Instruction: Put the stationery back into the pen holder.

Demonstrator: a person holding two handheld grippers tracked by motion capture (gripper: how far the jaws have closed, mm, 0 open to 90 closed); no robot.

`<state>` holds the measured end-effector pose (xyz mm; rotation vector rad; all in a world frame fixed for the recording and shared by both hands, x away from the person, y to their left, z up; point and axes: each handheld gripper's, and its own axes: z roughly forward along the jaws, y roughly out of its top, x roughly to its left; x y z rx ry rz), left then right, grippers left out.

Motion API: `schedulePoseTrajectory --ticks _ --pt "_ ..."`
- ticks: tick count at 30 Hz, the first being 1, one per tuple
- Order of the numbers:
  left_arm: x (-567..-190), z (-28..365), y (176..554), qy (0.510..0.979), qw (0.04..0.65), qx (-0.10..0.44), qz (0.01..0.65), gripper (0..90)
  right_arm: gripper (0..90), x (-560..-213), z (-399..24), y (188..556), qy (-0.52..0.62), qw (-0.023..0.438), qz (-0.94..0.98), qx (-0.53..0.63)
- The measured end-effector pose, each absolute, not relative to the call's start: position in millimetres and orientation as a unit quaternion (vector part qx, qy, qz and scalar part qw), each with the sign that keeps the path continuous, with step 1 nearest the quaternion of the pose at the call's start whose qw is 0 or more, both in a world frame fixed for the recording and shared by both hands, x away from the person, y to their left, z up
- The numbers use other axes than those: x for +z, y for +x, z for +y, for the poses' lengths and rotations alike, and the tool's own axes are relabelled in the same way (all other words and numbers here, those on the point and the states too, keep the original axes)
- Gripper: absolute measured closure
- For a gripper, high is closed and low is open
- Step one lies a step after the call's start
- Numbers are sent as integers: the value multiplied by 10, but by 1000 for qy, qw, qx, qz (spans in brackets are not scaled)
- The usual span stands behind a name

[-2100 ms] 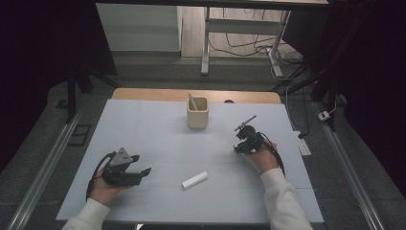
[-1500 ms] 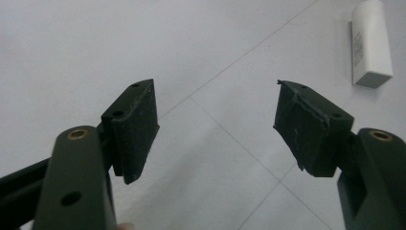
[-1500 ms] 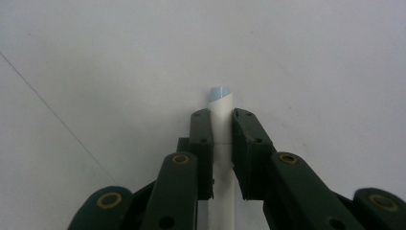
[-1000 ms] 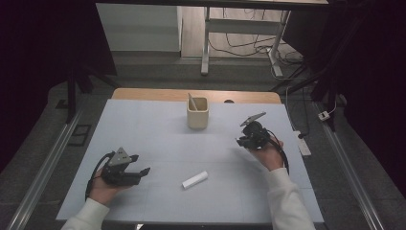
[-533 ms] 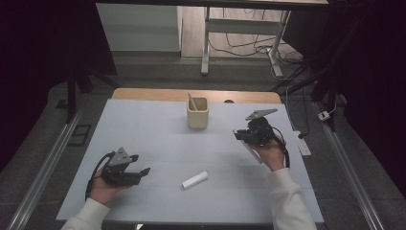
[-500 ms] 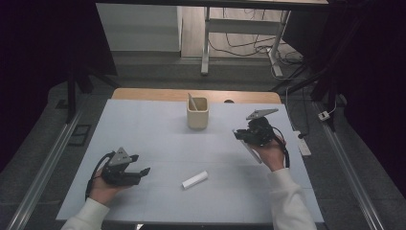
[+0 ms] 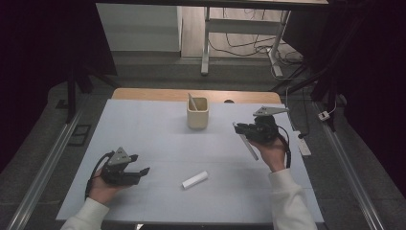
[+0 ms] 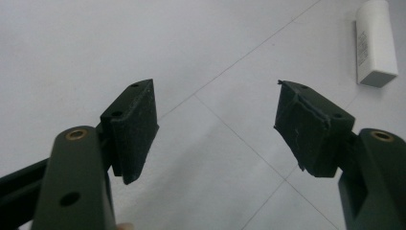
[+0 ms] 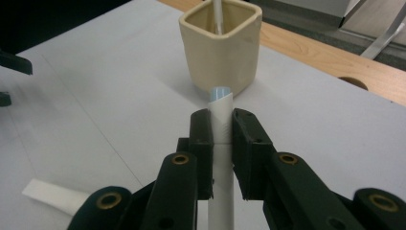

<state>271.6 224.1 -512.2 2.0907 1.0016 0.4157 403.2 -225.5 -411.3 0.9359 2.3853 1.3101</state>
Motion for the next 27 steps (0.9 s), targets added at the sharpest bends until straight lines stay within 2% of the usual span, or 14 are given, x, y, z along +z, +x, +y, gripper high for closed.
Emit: schedulePoseTrajectory --ticks 27 --pt "-5138 2241 2724 820 383 160 393 303 785 -3905 -2318 3844 297 199 755 549"
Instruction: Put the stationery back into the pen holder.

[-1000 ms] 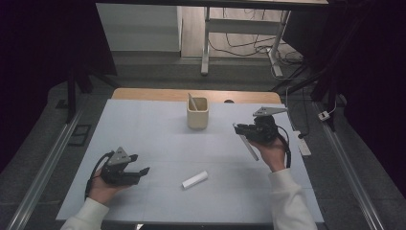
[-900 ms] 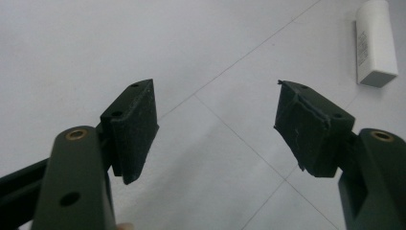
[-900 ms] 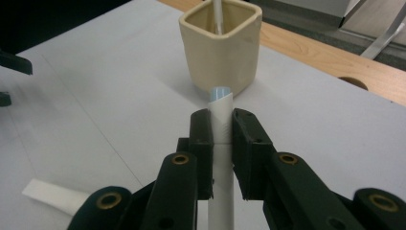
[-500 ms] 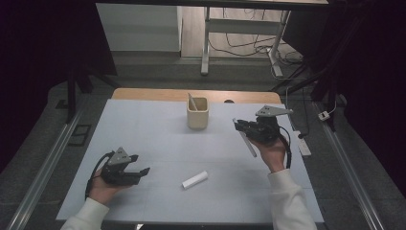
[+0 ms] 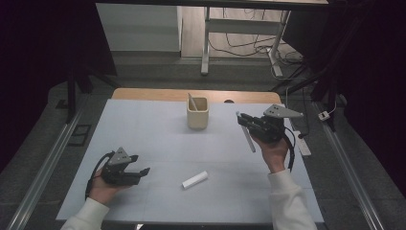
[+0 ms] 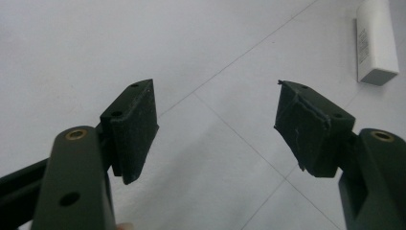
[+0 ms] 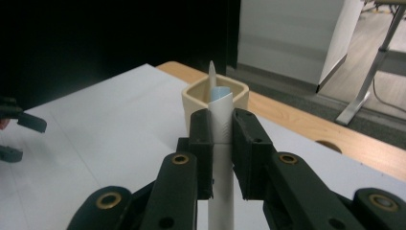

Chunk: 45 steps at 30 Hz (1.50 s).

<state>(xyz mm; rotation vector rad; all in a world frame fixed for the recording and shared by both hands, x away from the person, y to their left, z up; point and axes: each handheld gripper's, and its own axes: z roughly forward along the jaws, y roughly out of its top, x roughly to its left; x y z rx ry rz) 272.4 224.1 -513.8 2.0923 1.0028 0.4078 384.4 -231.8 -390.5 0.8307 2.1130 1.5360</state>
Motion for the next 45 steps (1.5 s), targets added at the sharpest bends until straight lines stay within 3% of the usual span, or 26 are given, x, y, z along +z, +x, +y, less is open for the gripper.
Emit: schedulePoseTrajectory --ticks 11,45 --pt "-5112 2258 2718 814 393 157 398 300 785 -3872 -2264 3846 296 210 738 569" --pt "-5154 2245 2739 819 394 148 390 298 785 -3634 -1693 4399 310 218 725 575"
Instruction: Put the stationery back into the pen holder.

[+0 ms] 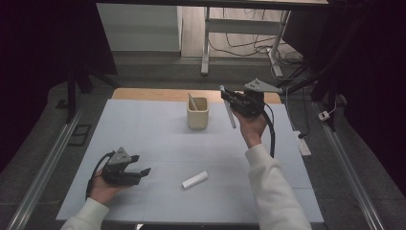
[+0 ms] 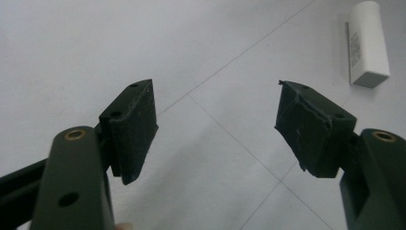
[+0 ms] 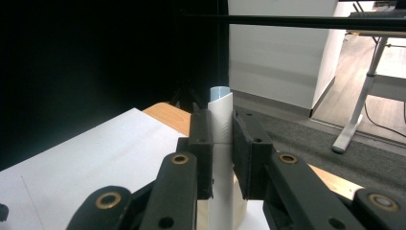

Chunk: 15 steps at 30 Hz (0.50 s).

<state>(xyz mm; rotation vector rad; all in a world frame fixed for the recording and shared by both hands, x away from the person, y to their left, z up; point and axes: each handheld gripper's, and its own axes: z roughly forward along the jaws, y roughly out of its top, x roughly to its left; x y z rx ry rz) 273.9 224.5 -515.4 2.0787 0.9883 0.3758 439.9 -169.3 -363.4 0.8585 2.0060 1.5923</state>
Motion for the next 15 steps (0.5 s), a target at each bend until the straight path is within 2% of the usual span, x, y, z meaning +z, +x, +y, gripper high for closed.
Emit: schedulePoseTrajectory --ticks 15 --pt "-5159 2239 2746 819 393 146 391 297 785 -3656 -1529 4576 314 221 722 575"
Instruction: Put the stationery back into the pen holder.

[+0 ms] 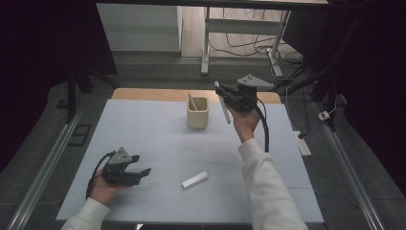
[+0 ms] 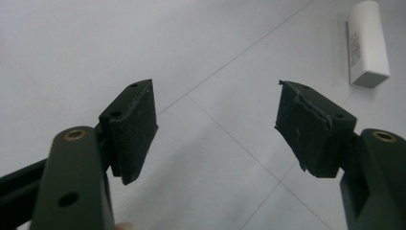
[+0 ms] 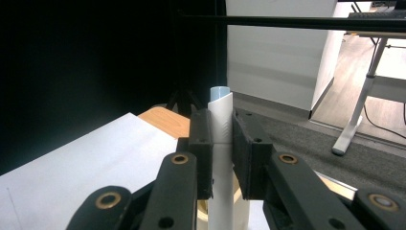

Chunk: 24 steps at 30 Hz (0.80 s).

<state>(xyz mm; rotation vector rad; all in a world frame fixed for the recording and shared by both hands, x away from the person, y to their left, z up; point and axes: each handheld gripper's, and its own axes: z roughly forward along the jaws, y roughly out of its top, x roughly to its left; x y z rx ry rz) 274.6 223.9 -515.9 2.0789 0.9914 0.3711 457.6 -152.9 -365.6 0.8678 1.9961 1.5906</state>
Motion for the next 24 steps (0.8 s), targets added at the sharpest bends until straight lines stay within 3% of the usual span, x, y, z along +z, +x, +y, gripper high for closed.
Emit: schedulePoseTrajectory --ticks 24 --pt "-5172 2246 2764 821 391 144 390 294 784 -3724 -1340 4799 320 220 722 573"
